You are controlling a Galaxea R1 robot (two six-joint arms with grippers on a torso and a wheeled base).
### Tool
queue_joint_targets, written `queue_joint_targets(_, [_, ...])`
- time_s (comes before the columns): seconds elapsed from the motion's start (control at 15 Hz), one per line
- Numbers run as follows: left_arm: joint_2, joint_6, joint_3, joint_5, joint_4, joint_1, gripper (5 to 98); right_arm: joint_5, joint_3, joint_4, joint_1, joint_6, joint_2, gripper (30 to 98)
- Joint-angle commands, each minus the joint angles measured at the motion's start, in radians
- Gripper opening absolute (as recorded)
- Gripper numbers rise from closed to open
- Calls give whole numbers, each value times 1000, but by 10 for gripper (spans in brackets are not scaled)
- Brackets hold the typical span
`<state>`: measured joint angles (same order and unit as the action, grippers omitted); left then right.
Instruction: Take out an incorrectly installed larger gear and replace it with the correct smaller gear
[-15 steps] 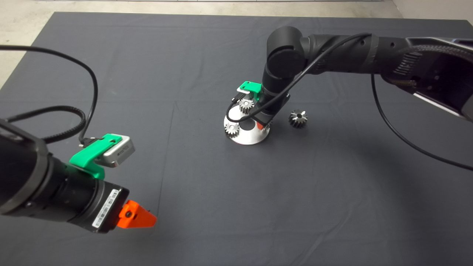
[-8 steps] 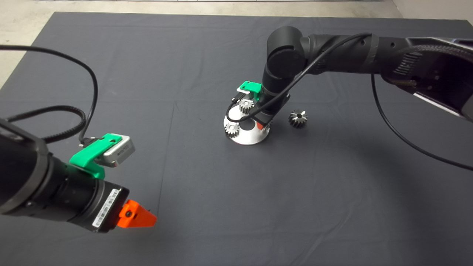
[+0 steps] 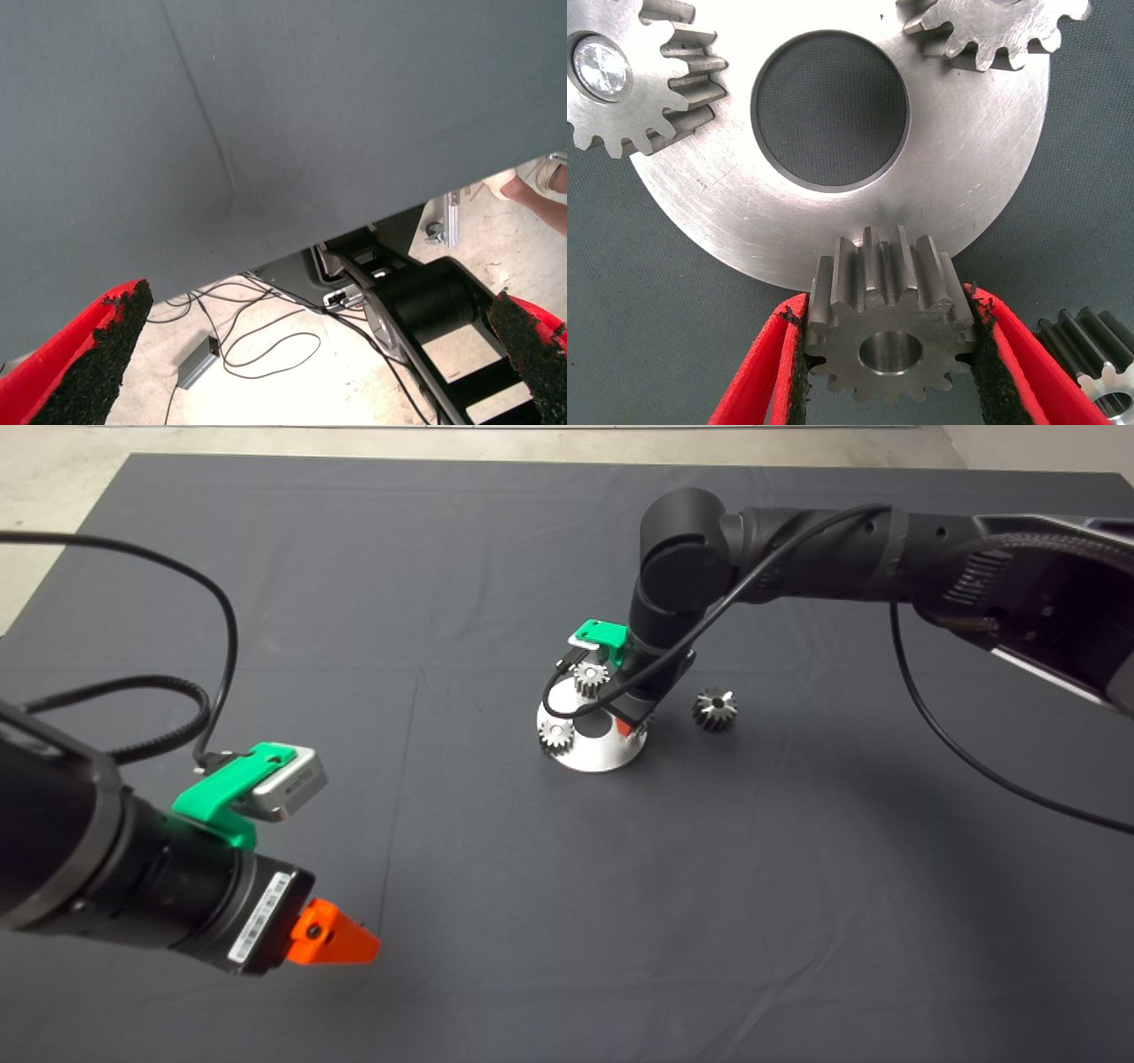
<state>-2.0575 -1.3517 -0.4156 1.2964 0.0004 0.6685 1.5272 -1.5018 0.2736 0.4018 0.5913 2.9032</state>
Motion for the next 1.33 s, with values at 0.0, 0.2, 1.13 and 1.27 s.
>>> queue_joint_targets(0.0, [-20, 0, -8, -5, -14, 11, 982, 131, 10, 22, 31, -4, 6, 395])
queue_joint_targets(0.2, [-17, 2, -6, -5, -14, 11, 982, 131, 13, 17, 31, -4, 8, 396])
queue_joint_targets(1.13, [-17, 2, -3, -3, -14, 11, 982, 131, 14, -31, 28, -5, 11, 395])
queue_joint_targets(1.27, [-16, 2, -1, -3, -14, 11, 982, 131, 19, -38, 29, -4, 9, 395])
